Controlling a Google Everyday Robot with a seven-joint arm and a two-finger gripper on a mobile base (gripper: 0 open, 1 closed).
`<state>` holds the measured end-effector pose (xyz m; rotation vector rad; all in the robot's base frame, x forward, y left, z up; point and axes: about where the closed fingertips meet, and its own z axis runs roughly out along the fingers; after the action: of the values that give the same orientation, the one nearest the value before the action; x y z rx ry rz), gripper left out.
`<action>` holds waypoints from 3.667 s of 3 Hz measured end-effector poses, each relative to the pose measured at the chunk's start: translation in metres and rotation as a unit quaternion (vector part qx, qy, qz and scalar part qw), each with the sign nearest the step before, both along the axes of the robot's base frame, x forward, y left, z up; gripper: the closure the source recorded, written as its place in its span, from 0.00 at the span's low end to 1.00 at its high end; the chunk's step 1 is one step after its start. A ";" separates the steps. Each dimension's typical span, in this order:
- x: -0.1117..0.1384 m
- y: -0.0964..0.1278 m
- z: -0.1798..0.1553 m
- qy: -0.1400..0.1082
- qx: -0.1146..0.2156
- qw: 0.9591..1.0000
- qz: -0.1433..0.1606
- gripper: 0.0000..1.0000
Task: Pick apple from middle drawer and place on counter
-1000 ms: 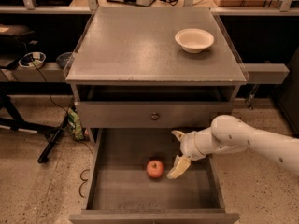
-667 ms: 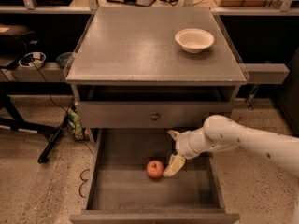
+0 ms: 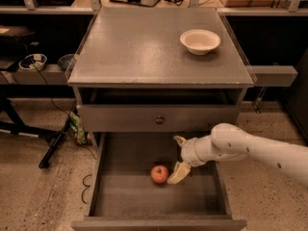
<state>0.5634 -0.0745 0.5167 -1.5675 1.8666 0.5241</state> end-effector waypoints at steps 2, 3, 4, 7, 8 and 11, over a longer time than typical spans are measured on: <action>-0.001 0.004 -0.023 -0.003 0.014 1.000 -0.006 0.00; -0.001 0.005 -0.042 0.008 0.024 1.000 -0.005 0.00; -0.001 0.006 -0.053 0.015 0.029 0.999 -0.003 0.00; 0.018 0.032 -0.098 0.043 0.017 0.999 0.011 0.00; 0.025 0.038 -0.107 0.035 0.003 0.999 -0.002 0.00; 0.033 0.037 -0.125 0.041 0.006 0.999 -0.025 0.00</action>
Offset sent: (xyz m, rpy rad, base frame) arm -0.0008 0.0031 -0.0373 0.0458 -0.0062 -0.0182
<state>0.5965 -0.0372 0.3917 -1.5090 1.9544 0.5838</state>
